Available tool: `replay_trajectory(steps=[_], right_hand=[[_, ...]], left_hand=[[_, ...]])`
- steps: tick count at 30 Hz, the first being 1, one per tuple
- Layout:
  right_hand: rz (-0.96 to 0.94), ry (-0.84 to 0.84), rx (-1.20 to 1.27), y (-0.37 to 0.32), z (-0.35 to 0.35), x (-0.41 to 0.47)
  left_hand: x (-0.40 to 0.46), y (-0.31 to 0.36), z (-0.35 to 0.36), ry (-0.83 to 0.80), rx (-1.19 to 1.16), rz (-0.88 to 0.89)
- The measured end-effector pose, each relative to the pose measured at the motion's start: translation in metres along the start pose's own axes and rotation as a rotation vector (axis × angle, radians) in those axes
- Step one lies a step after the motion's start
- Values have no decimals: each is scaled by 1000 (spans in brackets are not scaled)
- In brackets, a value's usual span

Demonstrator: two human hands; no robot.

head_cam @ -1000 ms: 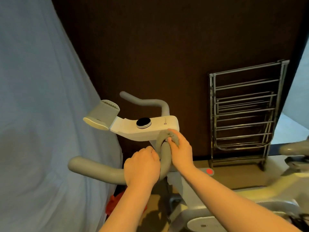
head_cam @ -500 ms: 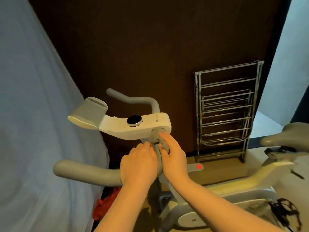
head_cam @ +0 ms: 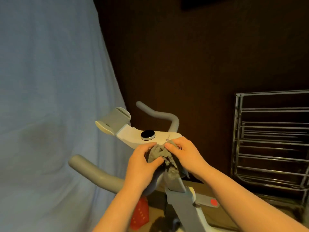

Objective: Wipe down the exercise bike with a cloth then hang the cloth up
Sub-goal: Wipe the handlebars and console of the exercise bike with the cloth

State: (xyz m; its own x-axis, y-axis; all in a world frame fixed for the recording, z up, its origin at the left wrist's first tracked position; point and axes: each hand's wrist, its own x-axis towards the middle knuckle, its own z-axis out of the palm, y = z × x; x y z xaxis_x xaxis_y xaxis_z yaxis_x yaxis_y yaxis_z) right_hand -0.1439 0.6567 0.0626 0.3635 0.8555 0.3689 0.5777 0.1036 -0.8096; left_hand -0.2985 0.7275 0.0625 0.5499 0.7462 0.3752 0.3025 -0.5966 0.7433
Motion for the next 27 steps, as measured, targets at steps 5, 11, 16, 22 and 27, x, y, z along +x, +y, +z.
replay_trajectory(steps=[5, 11, 16, 22, 27], right_hand=[[-57, -155, 40, -3, -34, 19], [-124, -189, 9, -17, -51, 37], [-119, -15, 119, -25, -46, 37], [-181, -28, 157, -35, -43, 35], [-243, -132, 23, -45, -48, 40]], left_hand=[[1, 26, 12, 147, 124, 95], [13, 41, -4, 232, 228, 10], [2, 64, -1, 303, 134, 80], [1, 70, -5, 288, 112, 12], [16, 89, -29, 375, 76, 13]])
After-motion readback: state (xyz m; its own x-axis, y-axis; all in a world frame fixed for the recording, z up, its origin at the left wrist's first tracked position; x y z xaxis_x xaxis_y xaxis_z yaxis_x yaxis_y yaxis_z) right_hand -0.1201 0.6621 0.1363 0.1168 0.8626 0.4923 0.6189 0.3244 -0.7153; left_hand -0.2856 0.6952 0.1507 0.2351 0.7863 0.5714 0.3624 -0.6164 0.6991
